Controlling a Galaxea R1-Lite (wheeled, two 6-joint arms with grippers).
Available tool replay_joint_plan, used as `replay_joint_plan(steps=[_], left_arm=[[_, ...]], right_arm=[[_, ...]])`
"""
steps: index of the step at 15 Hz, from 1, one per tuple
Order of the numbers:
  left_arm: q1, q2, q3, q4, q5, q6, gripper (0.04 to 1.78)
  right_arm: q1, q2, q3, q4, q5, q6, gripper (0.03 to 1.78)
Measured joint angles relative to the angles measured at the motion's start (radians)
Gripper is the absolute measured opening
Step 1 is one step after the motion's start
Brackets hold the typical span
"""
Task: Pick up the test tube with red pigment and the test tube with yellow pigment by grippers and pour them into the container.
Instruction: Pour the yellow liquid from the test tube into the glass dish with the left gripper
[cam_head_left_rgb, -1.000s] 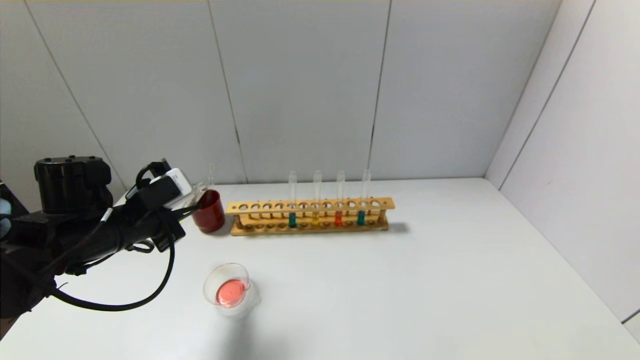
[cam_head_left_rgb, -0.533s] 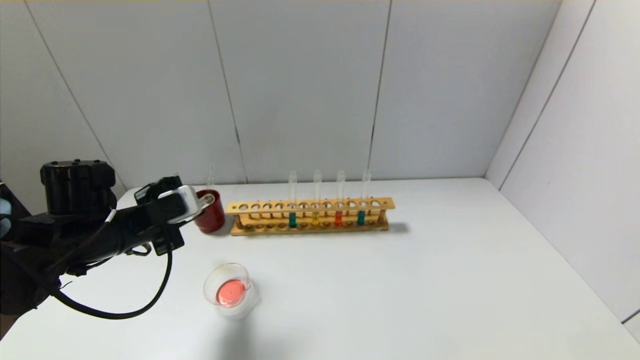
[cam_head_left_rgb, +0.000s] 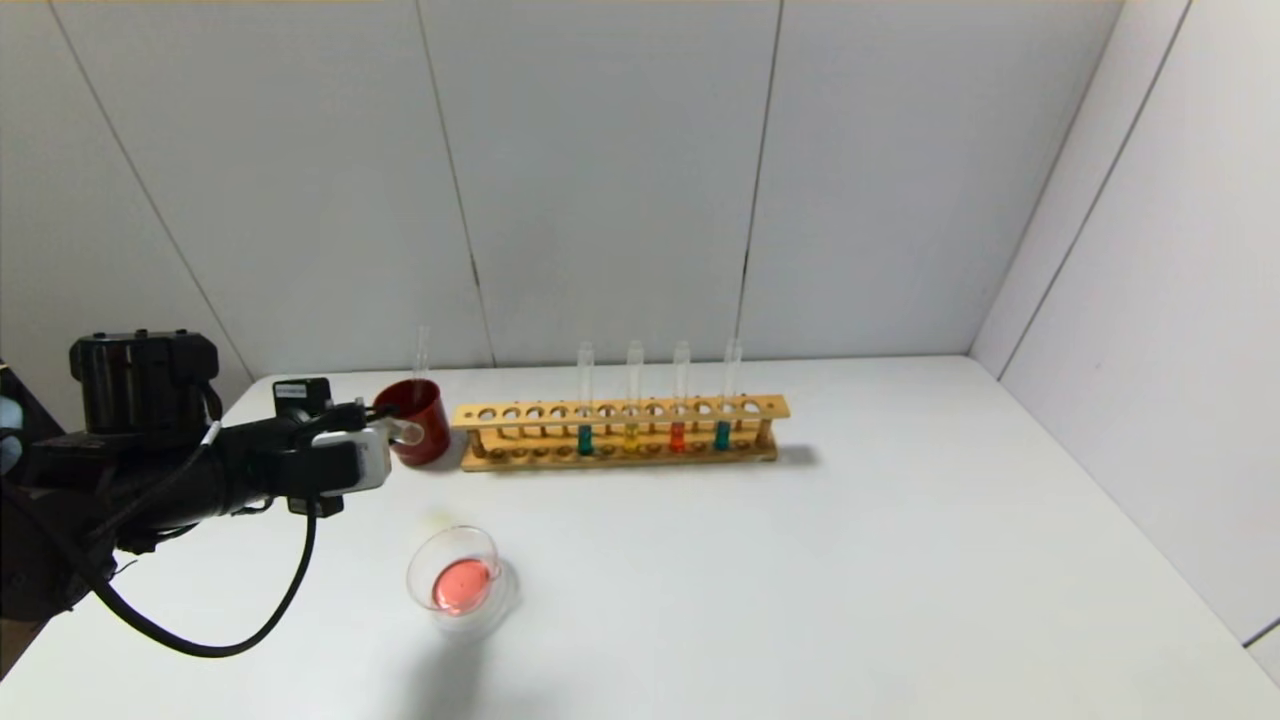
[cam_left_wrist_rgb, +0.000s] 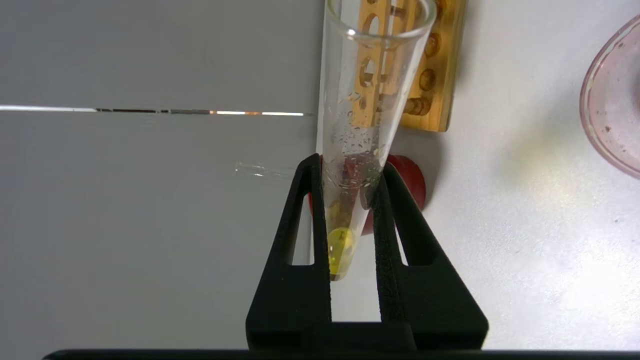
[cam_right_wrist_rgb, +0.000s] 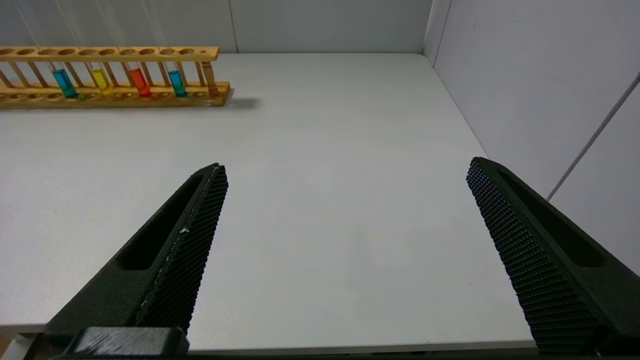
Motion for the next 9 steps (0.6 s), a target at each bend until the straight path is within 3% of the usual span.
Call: replay_joint_plan(steps=[5,9], left_arm=[[-0.012,0.018,0.005,-0.009,-0.043,0.09,0.3],[-0.003,0.033,0.001,-0.031,-0.119,0.251,0.3]], right_arm=[[0.0,0.0,0.0,0.0,0.0,0.0,1.75],[0.0,0.0,0.0,0.0,0.0,0.0,1.75]])
